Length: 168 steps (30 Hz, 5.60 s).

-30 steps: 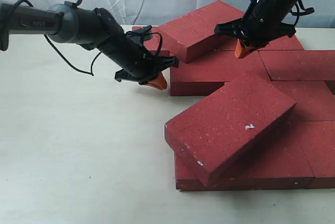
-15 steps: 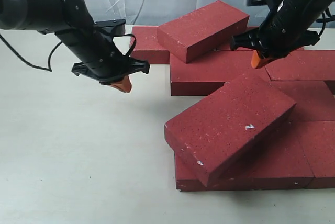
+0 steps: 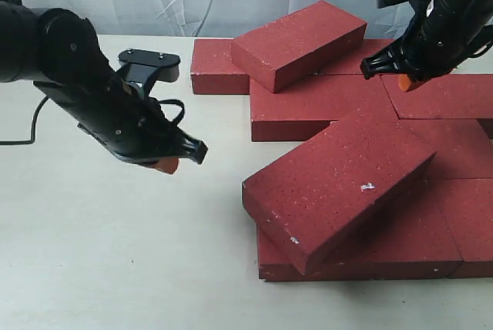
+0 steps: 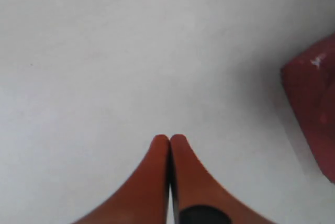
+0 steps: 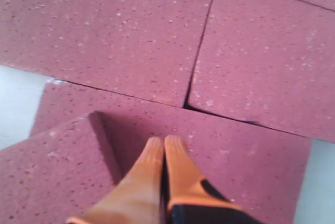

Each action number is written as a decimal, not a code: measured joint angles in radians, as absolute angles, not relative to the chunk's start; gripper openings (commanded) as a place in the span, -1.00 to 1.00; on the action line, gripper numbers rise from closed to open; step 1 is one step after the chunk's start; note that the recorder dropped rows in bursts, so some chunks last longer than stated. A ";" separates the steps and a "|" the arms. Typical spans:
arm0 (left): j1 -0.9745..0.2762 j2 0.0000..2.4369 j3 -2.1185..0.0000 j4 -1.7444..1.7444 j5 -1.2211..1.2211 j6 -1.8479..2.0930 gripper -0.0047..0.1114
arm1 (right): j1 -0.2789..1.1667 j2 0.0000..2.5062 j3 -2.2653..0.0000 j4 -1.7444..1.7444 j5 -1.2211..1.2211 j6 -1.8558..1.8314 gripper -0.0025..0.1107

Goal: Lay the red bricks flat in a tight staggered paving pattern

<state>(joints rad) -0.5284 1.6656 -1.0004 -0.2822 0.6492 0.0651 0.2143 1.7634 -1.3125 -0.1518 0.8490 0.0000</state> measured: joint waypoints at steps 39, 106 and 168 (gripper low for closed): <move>-0.852 1.585 -0.877 -0.544 0.511 0.682 -0.92 | 0.076 1.829 -1.245 0.038 0.889 -0.109 -0.97; -0.021 1.536 -0.875 -0.353 0.631 0.542 -0.92 | 0.521 1.908 -1.399 0.595 0.883 -0.539 -0.97; -0.015 1.898 -1.014 -0.493 0.655 0.327 -0.92 | 0.559 1.829 -1.316 0.084 0.820 0.016 -0.97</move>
